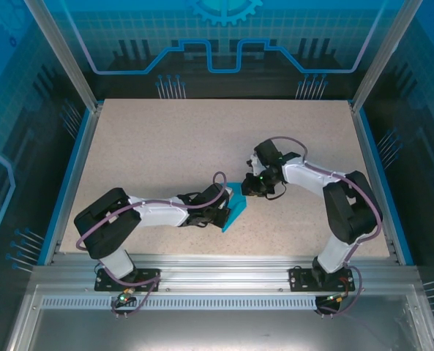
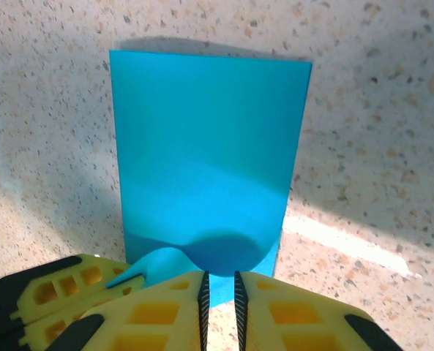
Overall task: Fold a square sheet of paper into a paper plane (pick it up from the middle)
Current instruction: Third fold the triangle at the center of the table.
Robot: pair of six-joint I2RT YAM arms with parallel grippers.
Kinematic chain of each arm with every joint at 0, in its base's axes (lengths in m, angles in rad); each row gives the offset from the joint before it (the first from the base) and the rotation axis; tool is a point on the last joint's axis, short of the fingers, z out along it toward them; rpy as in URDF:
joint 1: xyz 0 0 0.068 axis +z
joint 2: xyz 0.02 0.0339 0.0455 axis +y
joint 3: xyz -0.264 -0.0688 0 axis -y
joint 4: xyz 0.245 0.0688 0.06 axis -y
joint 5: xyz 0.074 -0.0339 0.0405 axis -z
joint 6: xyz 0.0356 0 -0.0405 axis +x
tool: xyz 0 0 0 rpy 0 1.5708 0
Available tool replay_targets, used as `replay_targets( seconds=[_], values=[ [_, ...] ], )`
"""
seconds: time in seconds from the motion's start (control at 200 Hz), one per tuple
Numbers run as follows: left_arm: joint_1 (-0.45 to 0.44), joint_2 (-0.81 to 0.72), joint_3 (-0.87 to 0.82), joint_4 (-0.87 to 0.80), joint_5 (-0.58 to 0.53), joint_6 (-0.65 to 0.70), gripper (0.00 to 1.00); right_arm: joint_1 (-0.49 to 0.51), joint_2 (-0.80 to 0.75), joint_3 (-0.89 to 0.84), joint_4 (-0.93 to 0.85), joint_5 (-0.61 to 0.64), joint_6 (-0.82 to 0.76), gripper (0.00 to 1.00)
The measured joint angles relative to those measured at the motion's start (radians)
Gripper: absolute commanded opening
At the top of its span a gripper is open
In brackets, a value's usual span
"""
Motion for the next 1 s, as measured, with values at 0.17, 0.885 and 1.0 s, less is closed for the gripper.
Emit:
replay_targets(
  seconds=[0.17,0.885,1.0],
  values=[
    [0.000,0.000,0.015,-0.009,0.000,0.021,0.06,0.000,0.000,-0.044,0.026,-0.003,0.017,0.12],
    [0.006,0.000,0.046,-0.041,0.000,0.060,0.06,0.020,0.179,0.085,0.014,0.045,-0.020,0.10],
    [0.008,0.003,0.047,-0.043,0.000,0.069,0.06,0.021,0.179,0.085,0.013,0.046,-0.026,0.10]
  ],
)
